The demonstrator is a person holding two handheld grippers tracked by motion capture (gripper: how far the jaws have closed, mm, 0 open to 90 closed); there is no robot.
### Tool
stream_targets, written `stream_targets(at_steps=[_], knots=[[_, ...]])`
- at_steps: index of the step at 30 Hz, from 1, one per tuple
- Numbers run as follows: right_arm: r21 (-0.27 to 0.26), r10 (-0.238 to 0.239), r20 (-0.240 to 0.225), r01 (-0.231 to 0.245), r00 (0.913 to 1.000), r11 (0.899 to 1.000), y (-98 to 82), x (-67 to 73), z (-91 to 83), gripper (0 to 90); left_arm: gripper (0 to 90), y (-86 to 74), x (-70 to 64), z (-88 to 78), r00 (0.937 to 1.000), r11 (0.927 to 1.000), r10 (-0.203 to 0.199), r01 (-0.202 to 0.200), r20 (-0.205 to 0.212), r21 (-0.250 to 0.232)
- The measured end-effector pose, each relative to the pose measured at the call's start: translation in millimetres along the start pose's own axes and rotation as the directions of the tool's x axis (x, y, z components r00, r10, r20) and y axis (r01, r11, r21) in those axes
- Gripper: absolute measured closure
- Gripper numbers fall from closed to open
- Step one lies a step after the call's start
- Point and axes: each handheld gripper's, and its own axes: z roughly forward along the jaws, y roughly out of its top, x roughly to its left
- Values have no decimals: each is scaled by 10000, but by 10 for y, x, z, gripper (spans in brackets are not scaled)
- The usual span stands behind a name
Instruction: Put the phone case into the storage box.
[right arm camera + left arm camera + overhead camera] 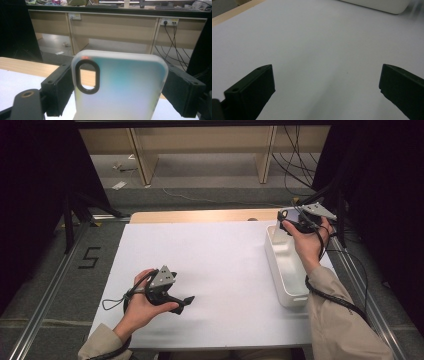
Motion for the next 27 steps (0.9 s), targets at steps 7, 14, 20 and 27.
stream_targets(at_steps=[7,14,20,27], knots=[[53,-66,25,66,10000,10000,-11,2,21,177,0,-1,1,-1,10000,10000,-2,2,1,-2],[102,-129,31,129,9999,9999,-18,7,40,177,0,-1,1,0,10000,10000,-7,7,-1,-2],[172,-177,43,177,9998,9997,-32,15,62,177,0,-3,3,-1,10000,10000,-14,14,-13,1],[219,-263,69,262,9996,9994,-41,27,84,177,0,-3,5,-2,10000,10000,-21,21,-17,27]])
